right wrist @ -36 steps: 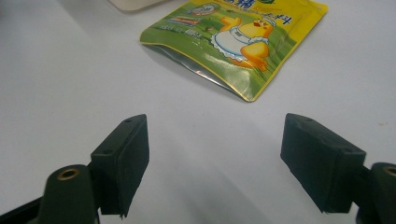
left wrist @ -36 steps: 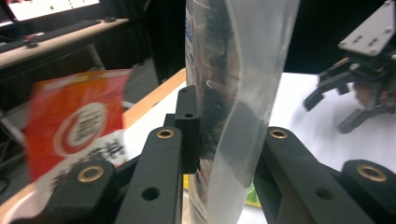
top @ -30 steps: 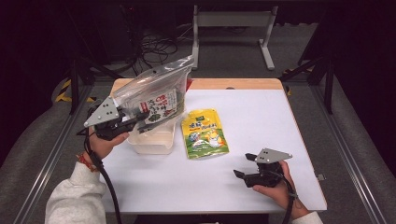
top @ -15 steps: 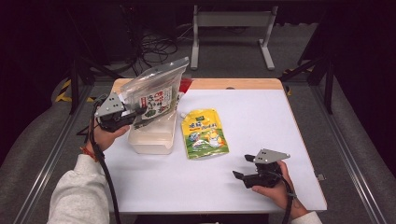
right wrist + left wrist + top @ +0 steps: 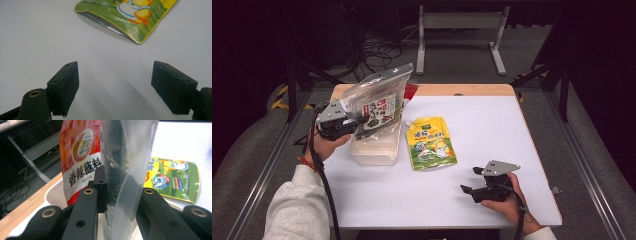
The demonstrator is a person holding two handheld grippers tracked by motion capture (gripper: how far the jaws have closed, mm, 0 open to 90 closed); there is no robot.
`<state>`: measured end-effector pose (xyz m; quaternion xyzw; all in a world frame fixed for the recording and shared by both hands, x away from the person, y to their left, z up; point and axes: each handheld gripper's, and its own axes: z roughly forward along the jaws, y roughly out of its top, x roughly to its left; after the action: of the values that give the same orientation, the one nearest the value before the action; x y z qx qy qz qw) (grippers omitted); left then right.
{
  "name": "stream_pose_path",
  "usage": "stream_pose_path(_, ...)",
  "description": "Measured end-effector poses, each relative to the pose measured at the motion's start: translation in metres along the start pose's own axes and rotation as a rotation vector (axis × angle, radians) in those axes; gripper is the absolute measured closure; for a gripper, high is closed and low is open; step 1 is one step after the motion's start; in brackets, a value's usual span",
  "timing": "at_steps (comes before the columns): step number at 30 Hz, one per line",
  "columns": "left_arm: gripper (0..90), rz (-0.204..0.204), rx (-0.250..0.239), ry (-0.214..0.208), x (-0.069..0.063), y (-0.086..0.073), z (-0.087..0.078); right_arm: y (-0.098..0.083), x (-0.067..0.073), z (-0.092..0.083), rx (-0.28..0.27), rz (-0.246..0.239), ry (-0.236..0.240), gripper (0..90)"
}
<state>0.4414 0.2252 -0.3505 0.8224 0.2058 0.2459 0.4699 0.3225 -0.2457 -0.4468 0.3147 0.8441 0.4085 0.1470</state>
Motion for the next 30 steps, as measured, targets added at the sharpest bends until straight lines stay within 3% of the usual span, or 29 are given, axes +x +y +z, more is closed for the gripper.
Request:
stream_pose_path(8, 77.3, -0.019, -0.001, -0.009, -0.001, -0.005, 0.006, 0.0, 0.002, 0.002, 0.008, -0.012, 0.012, 22.1)
stream_pose_path(14, 77.4, -0.004, 0.018, -0.004, -0.005, -0.008, 0.013, 0.001, 0.002, 0.001, 0.002, -0.009, 0.011, 22.0)
stream_pose_path(19, 77.5, -0.02, -0.004, -0.023, -0.006, -0.011, 0.022, 0.002, 0.003, 0.001, 0.002, -0.013, 0.012, 22.0)
stream_pose_path(22, 77.4, -0.062, -0.032, -0.036, -0.001, -0.017, 0.021, 0.001, 0.003, 0.001, 0.003, -0.013, 0.012, 21.9)
stream_pose_path(24, 76.7, -0.069, -0.035, -0.043, -0.001, -0.018, 0.022, 0.001, 0.003, 0.001, 0.004, -0.011, 0.011, 21.9)
stream_pose_path(28, 73.0, -0.103, -0.045, -0.004, -0.001, -0.021, 0.022, 0.002, 0.003, 0.001, 0.001, -0.014, 0.015, 21.9)
stream_pose_path(30, 72.3, -0.145, -0.072, -0.011, 0.002, -0.026, 0.021, 0.002, 0.003, 0.001, -0.002, -0.016, 0.021, 21.9)
